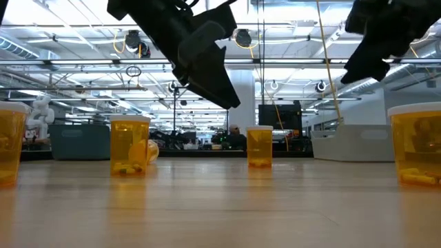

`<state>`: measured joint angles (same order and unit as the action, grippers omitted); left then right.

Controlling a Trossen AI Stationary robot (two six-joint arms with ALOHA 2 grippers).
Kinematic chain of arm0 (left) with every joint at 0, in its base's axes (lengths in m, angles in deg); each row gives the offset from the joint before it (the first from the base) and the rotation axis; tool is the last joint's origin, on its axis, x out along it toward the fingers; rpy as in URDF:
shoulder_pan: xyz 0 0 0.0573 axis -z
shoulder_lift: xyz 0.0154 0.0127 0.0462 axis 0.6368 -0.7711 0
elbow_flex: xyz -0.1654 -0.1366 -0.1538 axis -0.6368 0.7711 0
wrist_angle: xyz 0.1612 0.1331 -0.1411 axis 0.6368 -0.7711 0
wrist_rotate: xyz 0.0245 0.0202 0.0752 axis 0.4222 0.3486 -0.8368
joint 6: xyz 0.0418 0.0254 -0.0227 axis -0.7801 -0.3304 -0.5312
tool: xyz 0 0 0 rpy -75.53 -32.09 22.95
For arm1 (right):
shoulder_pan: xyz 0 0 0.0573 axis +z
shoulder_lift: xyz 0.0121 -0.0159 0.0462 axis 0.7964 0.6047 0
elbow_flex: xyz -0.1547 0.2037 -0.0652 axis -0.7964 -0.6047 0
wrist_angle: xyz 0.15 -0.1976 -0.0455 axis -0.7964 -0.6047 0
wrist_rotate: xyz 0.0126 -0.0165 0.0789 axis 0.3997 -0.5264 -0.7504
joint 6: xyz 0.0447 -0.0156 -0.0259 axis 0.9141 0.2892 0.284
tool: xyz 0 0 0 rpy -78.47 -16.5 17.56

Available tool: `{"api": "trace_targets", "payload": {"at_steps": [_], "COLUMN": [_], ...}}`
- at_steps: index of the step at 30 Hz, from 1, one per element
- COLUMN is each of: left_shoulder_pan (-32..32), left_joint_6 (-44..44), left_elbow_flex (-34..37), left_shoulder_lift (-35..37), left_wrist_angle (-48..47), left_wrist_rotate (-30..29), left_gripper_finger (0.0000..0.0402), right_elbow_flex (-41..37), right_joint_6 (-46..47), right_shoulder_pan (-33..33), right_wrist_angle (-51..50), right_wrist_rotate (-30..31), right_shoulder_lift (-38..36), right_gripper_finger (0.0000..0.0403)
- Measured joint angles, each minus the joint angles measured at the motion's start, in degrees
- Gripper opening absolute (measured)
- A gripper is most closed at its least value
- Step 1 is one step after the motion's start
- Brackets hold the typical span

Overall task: Pick and place medicine bottles into bin by pill shape (circle, oval)
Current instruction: Put the blue tablet bottle into the gray bin

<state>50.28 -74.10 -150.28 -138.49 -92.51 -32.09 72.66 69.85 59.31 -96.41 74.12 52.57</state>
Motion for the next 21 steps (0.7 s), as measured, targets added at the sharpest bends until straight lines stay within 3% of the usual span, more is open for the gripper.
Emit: {"api": "trace_targets", "payload": {"at_steps": [6,10,21], "left_shoulder_pan": [1.31,1.9,2.18], "left_joint_6": [0.68,0.96,1.76], "left_elbow_flex": [0.0,0.0,0.0], "left_shoulder_lift": [0.0,0.0,0.0], "left_wrist_angle": [0.0,-0.01,0.14], "left_wrist_rotate": [-0.01,-0.02,-0.02], "left_gripper_finger": [0.0253,0.0253,0.0253], "right_elbow_flex": [0.38,4.4,25.66], "right_joint_6": [2.46,3.27,1.06], "right_shoulder_pan": [13.35,20.08,30.95], "right_wrist_angle": [9.2,9.37,2.04], "right_wrist_rotate": [5.74,7.46,8.17], "right_shoulder_lift": [8.57,16.53,39.35], "right_gripper_finger": [0.0199,0.0199,0.0199]}}
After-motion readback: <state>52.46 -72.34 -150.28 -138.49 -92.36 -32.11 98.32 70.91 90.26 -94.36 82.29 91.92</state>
